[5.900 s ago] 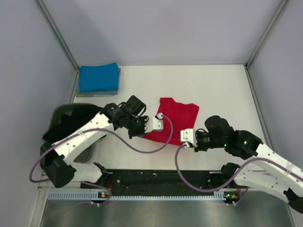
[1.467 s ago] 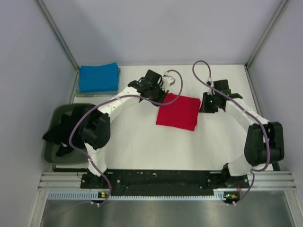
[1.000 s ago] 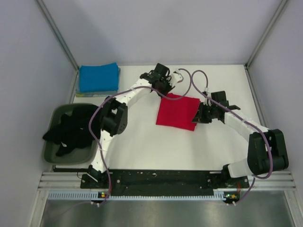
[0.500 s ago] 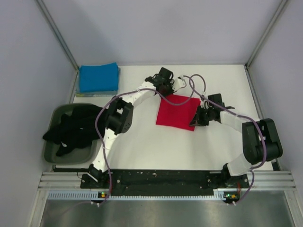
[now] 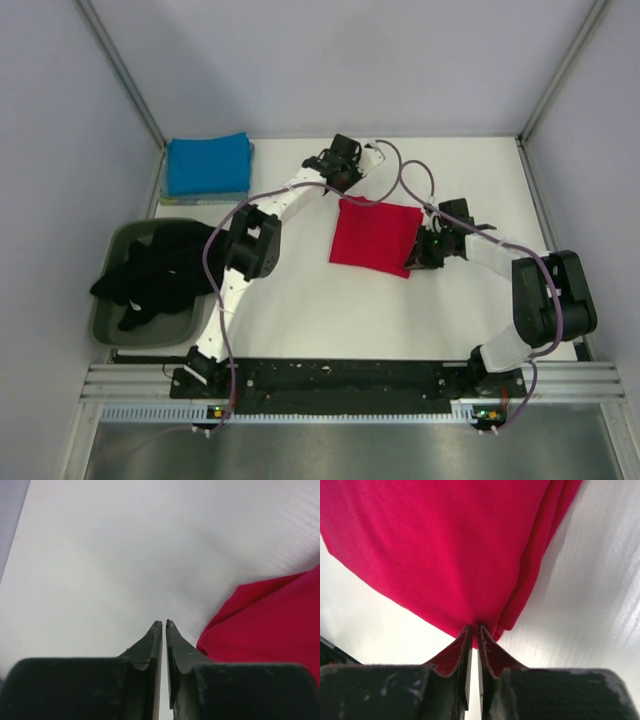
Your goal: Fold and stack the t-shirts
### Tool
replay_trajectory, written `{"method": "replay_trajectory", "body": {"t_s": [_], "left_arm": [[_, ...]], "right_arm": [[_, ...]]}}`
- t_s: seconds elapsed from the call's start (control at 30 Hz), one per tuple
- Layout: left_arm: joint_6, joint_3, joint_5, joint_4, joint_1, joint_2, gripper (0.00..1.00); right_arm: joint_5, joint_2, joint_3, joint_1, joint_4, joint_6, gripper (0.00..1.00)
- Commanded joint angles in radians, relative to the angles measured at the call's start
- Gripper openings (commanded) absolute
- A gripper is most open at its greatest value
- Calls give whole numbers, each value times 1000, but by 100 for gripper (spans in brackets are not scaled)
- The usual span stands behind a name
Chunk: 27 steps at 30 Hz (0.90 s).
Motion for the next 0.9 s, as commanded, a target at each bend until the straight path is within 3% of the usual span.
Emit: {"method": "replay_trajectory", "body": {"t_s": [0.0, 0.07, 0.17, 0.37, 0.47, 0.87], "left_arm": [[-279, 34, -27, 17, 47, -90, 21], [-422, -41, 59, 28, 83, -178, 37], [-544, -185, 160, 33, 104, -293, 48], [-715, -483, 399, 106, 103, -411, 69], [-760, -544, 456, 129, 103, -393, 72], [-867, -527, 518, 77, 95, -239, 68]], "right_arm": [[67, -29, 71, 4, -57, -38, 14], [112, -43, 96, 2, -86, -51, 21], [179, -66, 127, -4, -114, -68, 33], [218, -57, 167, -33, -123, -78, 45], [215, -50, 164, -34, -125, -94, 45], [193, -68, 81, -70, -88, -101, 45]]}}
